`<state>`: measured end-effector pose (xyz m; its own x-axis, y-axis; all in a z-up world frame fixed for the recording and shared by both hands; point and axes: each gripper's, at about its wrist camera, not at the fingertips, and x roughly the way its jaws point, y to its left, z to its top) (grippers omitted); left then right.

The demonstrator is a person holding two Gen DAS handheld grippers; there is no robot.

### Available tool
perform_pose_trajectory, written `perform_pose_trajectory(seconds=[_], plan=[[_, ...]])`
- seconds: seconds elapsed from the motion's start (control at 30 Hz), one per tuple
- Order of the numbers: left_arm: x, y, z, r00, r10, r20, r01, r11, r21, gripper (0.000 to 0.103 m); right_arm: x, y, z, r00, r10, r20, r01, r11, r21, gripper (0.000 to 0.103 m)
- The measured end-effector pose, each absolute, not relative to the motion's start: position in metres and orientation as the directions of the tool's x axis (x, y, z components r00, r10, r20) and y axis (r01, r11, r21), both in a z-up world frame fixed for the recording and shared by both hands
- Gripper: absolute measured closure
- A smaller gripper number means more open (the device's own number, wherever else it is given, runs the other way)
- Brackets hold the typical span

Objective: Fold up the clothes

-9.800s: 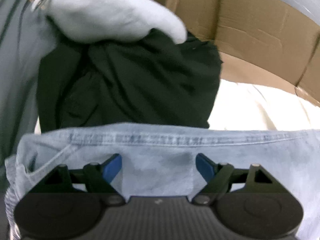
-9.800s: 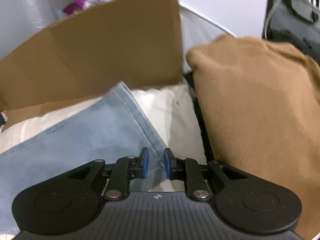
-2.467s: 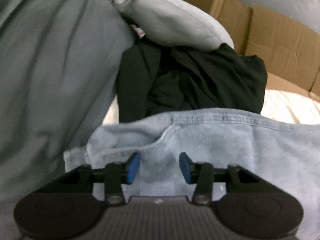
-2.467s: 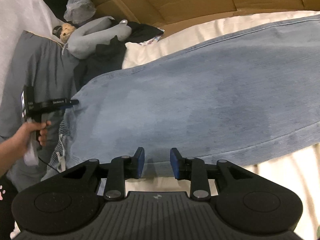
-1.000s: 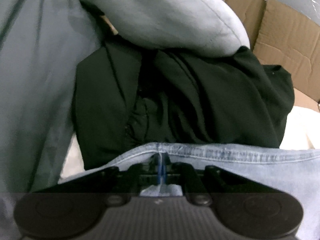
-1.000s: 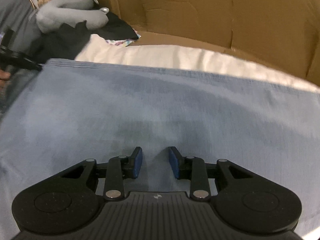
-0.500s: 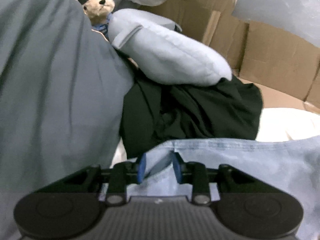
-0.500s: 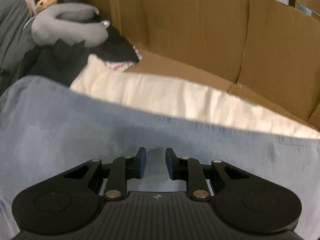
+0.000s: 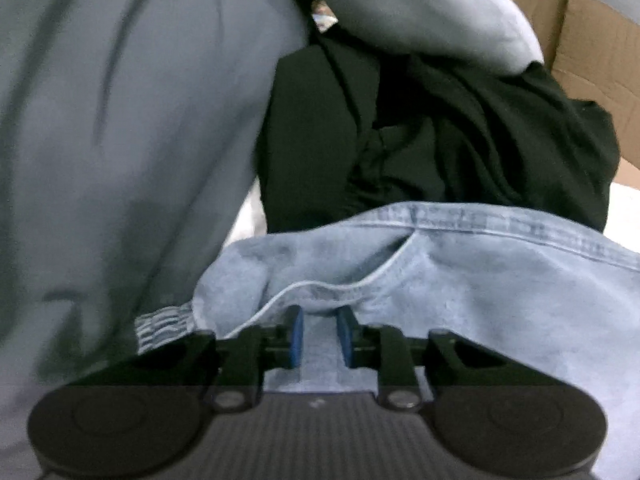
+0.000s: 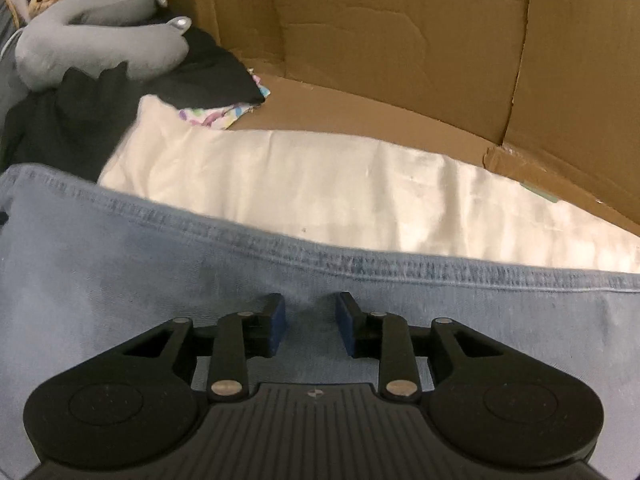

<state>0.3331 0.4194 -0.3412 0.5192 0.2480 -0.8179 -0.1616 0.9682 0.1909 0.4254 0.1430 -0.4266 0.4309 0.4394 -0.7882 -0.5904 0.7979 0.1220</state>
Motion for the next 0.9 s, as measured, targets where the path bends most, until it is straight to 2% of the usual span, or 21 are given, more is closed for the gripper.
perform_pose_trajectory(seconds=[0.17,0.37,0.5,0.53,0.6,0.73,0.9], plan=[[0.330,0.434,-0.344,0.535,0.196,-0.822,-0.175,0.977,0.119,0.081,0.434,0.147,-0.430,0.465,0.454,-0.760,-0.599,0.794,0.108,0.067],[0.315,0.422,-0.322,0.525,0.248,-0.814,-0.219,0.964,0.152,0.079,0.446,0.148,-0.430,0.470,0.474,-0.745,-0.605,0.788,0.119,0.067],[0.304,0.391,-0.299,0.524,0.263,-0.810,-0.158,0.965,0.211,0.064,0.477,0.151,-0.423,0.409,0.473,-0.781,-0.556,0.808,0.198,0.070],[0.300,0.381,-0.294,0.532,0.266,-0.804,-0.137,0.964,0.229,0.055,0.485,0.152,-0.420,0.394,0.459,-0.796,-0.523,0.825,0.216,0.075],[0.292,0.363,-0.284,0.544,0.259,-0.798,-0.103,0.965,0.243,0.048,0.495,0.144,-0.409,0.400,0.457,-0.794,-0.484,0.841,0.240,0.074],[0.284,0.333,-0.276,0.547,0.201,-0.812,-0.033,0.975,0.219,0.048,0.477,0.108,-0.389,0.443,0.467,-0.765,-0.561,0.810,0.170,0.074],[0.272,0.288,-0.289,0.513,0.113,-0.851,0.057,0.985,0.165,0.049,0.462,0.028,-0.386,0.512,0.394,-0.763,-0.501,0.859,0.107,0.074]])
